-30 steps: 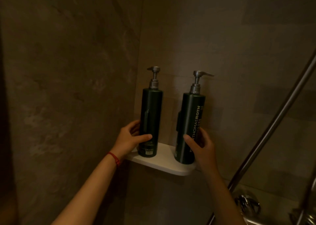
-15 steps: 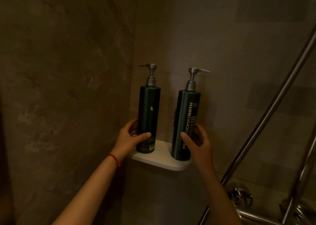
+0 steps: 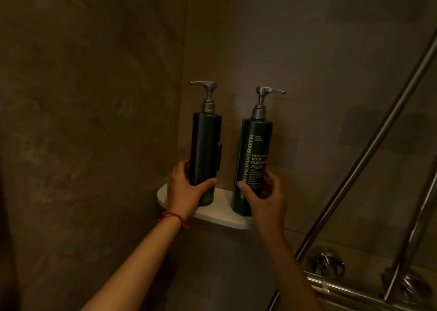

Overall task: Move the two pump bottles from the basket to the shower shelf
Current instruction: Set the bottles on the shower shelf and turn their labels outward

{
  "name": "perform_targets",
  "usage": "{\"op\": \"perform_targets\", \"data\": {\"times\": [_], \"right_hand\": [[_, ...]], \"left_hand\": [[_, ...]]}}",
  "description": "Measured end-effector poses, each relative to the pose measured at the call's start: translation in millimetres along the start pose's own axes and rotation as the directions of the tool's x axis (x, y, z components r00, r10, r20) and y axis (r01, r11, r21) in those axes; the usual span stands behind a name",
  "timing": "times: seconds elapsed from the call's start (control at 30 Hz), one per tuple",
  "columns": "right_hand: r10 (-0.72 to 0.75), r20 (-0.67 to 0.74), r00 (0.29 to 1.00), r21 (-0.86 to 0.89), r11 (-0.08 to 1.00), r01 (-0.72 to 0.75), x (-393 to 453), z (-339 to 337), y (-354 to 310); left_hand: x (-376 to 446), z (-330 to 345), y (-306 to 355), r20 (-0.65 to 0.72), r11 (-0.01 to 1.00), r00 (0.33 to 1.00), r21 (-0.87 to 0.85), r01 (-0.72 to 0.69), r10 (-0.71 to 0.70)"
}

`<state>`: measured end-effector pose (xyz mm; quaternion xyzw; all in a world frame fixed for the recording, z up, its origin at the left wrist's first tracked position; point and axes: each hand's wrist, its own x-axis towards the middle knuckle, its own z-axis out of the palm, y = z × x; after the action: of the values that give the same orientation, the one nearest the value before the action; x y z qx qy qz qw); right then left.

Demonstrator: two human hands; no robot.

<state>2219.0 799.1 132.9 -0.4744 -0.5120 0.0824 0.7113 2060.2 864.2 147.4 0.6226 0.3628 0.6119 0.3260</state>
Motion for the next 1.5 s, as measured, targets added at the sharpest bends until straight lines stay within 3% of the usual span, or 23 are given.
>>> {"op": "perform_targets", "data": {"times": [0.3,0.47,0.63,0.7,0.8,0.93,1.07,1.27,1.5], "right_hand": [[0.068,0.231,0.971,0.097,0.991,-0.092,15.5,-16.6,1.8],[0.074,0.125,0.989,0.027,0.997,-0.078,9.4,-9.2,3.3],[0.024,0.035,0.999,0.002,1.000,-0.024,1.8,0.8,-1.0],[0.033,0.052,0.998,0.005,0.999,-0.033,0.6,0.5,-3.2],[0.049,0.107,0.993,0.023,0.998,-0.052,2.3,-7.0,-5.3],[0.058,0.158,0.986,0.026,0.998,-0.063,5.0,-13.8,-4.1],[0.064,0.167,0.984,0.028,0.997,-0.070,5.0,-12.1,-1.6],[0.078,0.171,0.982,0.038,0.996,-0.086,6.4,-13.0,0.2],[0.095,0.213,0.972,0.083,0.990,-0.115,6.9,-18.1,2.0]], "left_hand": [[17.6,-25.7,8.3,0.355,0.968,0.931,-0.195,0.156,-0.078],[15.9,-17.8,5.0,0.262,0.985,0.963,-0.137,0.101,-0.062],[2.6,2.2,1.4,-0.013,1.000,1.000,0.008,-0.001,0.001],[3.9,-0.5,1.2,0.030,0.999,0.999,0.012,0.030,-0.030],[12.5,-14.7,3.1,0.201,0.978,0.972,-0.143,0.152,-0.122],[19.9,-23.9,5.4,0.374,0.941,0.920,-0.255,0.222,-0.116],[20.9,-20.0,5.4,0.328,0.959,0.936,-0.204,0.198,-0.124],[8.4,3.2,4.4,0.083,0.997,0.995,-0.057,0.053,-0.048],[16.1,-21.0,6.2,0.312,0.969,0.943,-0.177,0.175,-0.114]]}}
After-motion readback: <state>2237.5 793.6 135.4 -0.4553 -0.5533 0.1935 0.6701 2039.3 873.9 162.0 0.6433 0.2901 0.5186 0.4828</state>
